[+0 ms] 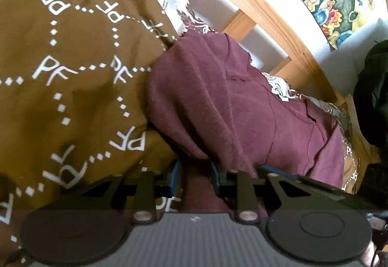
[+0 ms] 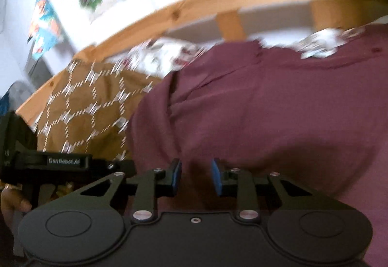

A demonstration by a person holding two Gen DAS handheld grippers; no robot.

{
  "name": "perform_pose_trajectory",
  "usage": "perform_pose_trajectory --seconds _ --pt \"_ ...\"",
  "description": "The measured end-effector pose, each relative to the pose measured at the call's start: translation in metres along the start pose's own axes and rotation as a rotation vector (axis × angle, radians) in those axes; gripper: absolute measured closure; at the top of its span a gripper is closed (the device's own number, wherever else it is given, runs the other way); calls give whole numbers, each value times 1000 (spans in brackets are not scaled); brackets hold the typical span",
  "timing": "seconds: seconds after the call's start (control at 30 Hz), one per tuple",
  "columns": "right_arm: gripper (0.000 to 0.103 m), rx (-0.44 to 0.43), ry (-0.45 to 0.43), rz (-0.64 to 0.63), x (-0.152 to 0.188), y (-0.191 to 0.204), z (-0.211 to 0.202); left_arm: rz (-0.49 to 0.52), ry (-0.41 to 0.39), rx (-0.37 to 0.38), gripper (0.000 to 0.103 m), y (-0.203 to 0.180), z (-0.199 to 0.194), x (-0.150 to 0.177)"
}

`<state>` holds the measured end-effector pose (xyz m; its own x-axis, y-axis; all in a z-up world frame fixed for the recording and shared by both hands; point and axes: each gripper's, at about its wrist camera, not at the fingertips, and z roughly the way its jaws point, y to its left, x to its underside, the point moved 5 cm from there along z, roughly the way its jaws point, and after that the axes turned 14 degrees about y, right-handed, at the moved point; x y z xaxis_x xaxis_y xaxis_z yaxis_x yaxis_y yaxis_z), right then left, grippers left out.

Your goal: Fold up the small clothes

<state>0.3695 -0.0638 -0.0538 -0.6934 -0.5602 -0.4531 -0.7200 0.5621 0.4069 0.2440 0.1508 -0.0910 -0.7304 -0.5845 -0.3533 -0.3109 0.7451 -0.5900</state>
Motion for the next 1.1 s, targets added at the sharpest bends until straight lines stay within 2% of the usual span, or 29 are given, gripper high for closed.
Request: perform_pose_trajectory --seconds 0.1,0.13,0.17,0.2,0.3,0.43,0.53,0.67,0.73,0.8,0.93,0.97,1.03,1.1 --pt "72 -12 43 -12 2 6 13 -2 0 13 74 0 1 0" --pt "76 -10 49 -9 4 6 15 0 -2 5 74 0 1 0" --pt "92 -8 53 -16 5 7 16 0 -1 -4 79 0 1 0" --pt "101 2 52 -29 6 9 16 -1 2 -15 82 1 2 0" --pt "102 29 22 -63 7 13 7 2 6 -37 85 0 6 -1" --pt "103 130 -74 -78 -3 10 -18 22 8 -76 86 -3 10 0" --pt "103 196 -133 -80 -14 4 -32 39 9 -78 87 -6 9 1" --pt "103 269 -80 -126 -13 -2 -18 37 14 -73 86 -5 8 2" --pt "103 275 -51 -113 -9 -8 -10 33 19 -57 85 -4 6 2" --pt "100 267 -47 -77 -6 -13 -9 22 13 -40 84 -1 0 2" --pt "72 318 -81 -86 6 -10 -22 51 -52 -70 77 0 -14 0" --pt "61 328 -87 -88 11 -10 -27 63 -77 -83 73 0 -18 -1" --pt "47 356 -98 -88 27 -11 -40 81 -125 -108 64 -1 -25 -7" --pt "40 388 -98 -85 46 -15 -51 98 -167 -147 62 -2 -29 -17"
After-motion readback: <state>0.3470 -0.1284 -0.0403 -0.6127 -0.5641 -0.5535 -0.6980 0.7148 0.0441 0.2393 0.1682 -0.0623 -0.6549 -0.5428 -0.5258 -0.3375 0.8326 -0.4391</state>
